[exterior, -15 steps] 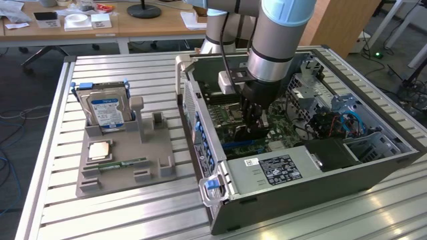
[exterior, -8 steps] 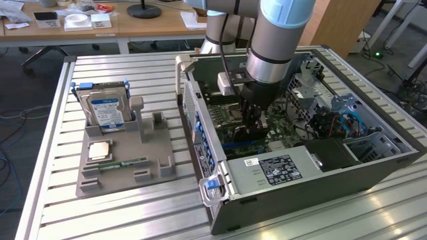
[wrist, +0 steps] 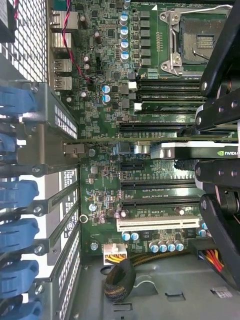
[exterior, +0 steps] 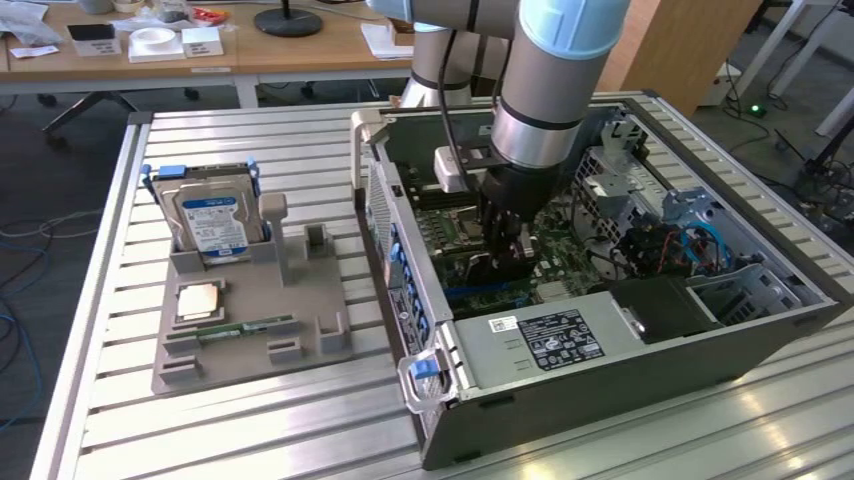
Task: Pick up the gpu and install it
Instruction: 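Insert the gpu into the slot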
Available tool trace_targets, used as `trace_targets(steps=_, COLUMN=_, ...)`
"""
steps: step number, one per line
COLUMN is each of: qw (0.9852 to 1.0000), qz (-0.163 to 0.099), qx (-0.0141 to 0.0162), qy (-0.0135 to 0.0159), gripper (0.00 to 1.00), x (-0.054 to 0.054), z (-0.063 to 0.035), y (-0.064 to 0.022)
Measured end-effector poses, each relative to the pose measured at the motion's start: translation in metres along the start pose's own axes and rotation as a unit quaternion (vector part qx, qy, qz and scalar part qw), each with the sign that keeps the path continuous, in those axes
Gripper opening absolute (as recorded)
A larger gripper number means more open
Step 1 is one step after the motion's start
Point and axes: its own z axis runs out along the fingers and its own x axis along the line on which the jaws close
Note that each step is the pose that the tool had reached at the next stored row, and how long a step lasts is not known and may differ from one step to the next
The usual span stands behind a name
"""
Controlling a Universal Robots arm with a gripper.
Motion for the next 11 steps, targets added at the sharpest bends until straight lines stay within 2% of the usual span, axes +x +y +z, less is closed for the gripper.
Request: trace_targets(steps=11, qw=1.0, qz=0.0, qx=0.0001, qy=-0.0002, gripper=0.27, x=0.0, z=-0.0002, y=0.0)
